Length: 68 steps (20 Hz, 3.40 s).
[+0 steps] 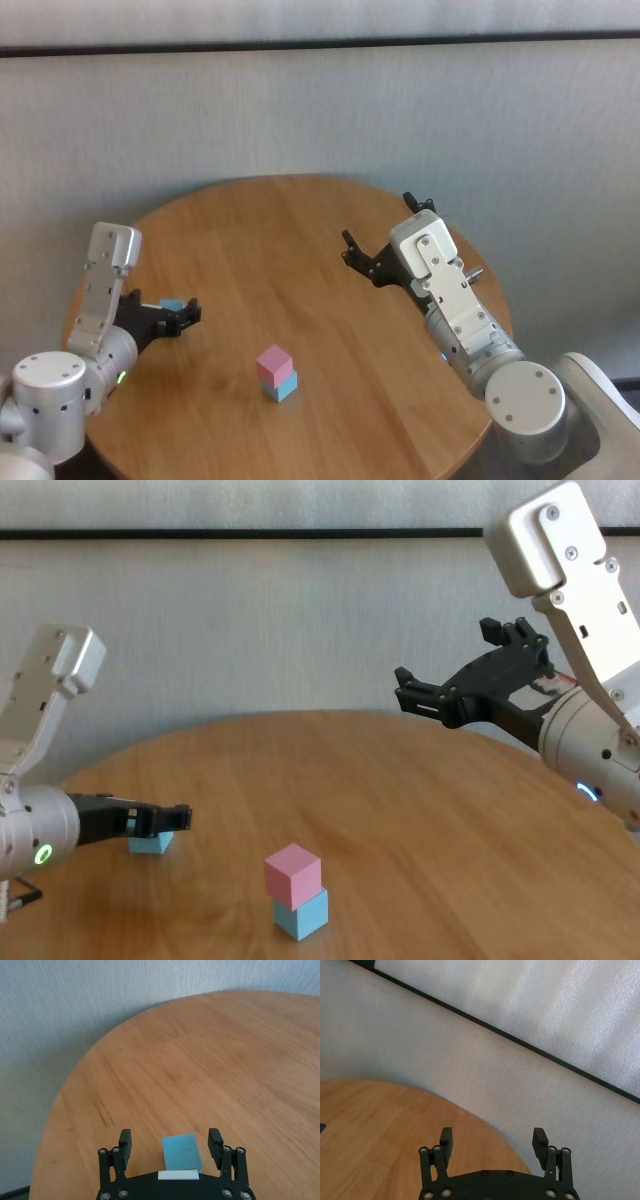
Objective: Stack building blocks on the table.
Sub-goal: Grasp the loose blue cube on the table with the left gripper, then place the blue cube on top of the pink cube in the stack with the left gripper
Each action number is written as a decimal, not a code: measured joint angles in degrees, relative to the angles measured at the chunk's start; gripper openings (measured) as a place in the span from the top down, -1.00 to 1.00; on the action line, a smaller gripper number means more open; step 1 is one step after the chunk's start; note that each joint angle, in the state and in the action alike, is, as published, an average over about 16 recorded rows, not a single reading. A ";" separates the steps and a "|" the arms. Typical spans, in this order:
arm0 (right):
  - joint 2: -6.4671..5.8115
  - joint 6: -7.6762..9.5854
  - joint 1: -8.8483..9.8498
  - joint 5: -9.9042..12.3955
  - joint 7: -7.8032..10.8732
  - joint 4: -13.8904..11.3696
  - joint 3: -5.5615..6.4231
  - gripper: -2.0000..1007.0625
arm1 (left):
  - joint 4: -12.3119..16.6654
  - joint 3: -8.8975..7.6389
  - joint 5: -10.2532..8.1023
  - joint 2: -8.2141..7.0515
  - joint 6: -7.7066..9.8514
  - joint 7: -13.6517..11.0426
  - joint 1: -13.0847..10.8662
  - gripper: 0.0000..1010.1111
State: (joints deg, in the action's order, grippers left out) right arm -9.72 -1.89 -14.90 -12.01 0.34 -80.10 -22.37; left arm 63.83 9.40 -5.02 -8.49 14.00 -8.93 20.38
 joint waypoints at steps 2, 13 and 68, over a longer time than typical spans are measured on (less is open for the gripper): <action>0.00 0.00 0.00 0.00 0.00 0.00 0.00 -1.00 | -0.24 -0.13 0.12 0.07 -0.03 -0.26 0.06 -0.98; 0.00 0.00 0.00 0.00 0.00 0.00 0.00 -0.99 | -1.50 -0.63 0.43 0.41 -0.03 -1.40 0.62 -0.98; 0.00 0.00 0.00 0.00 0.00 0.00 0.00 -1.00 | 2.57 0.94 0.48 -2.12 0.50 -6.32 -0.40 0.21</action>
State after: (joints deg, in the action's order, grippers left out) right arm -9.72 -1.89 -14.90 -12.01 0.34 -80.09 -22.37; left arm 66.40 10.34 -4.54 -10.62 14.49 -15.25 19.97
